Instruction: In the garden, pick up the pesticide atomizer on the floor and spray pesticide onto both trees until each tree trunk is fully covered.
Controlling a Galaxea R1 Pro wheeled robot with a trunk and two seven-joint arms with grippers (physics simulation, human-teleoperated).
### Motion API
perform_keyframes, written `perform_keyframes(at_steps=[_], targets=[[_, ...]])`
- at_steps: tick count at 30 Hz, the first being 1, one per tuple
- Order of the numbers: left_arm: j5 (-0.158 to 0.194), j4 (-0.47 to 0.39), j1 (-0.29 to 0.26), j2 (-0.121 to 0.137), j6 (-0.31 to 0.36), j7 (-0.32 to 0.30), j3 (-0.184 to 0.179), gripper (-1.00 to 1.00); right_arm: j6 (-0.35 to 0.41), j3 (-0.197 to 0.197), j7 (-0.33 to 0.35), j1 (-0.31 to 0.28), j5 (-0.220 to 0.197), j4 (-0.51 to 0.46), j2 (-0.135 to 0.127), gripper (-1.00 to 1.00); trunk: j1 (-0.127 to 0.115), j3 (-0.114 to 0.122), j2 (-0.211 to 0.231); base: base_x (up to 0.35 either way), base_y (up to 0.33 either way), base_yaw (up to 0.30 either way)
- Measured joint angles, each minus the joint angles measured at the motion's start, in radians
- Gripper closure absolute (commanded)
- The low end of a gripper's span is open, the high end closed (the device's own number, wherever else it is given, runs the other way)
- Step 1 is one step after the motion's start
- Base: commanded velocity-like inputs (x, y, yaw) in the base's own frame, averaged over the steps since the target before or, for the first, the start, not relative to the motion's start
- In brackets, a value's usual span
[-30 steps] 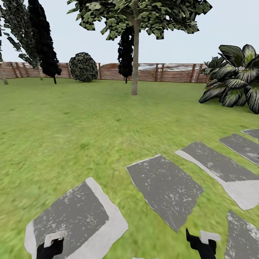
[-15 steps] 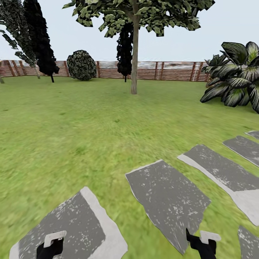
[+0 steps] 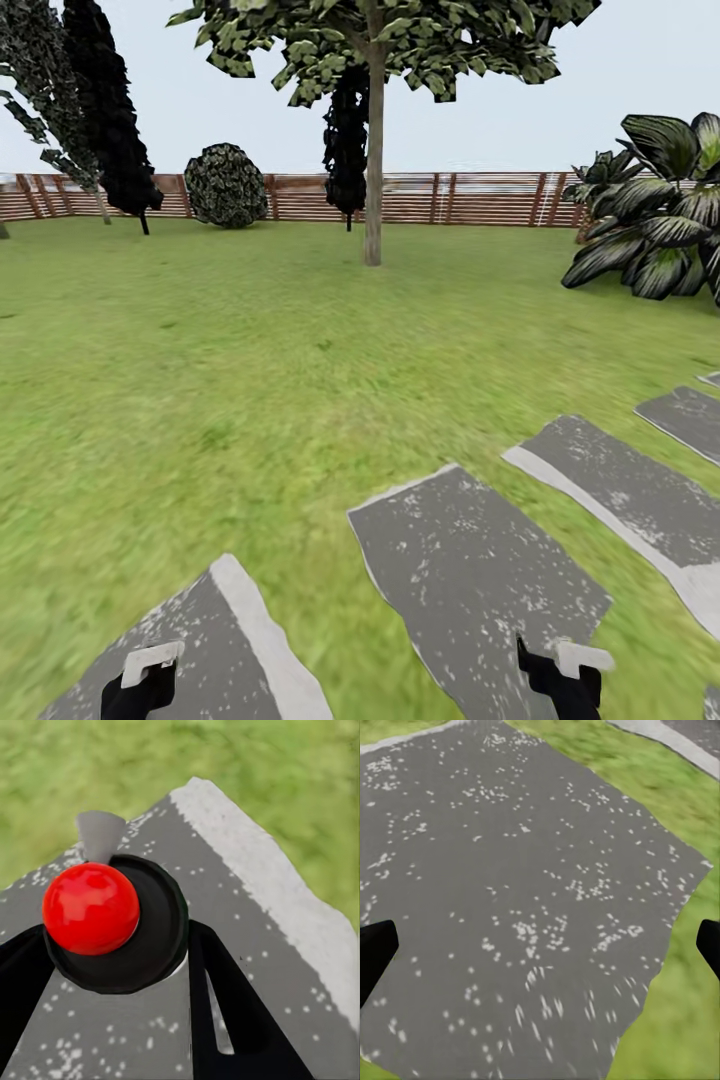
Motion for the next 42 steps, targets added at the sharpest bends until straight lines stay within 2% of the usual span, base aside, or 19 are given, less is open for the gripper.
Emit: perform_keyframes(at_steps=[42], targets=[[0.0,0.0,0.0,-0.001,0.0,0.0,0.0,1.0,0.0,0.0,0.0,0.0,0.0,0.017,0.0,-1.0,0.0,0.0,0.0,0.338,0.0,0.0]])
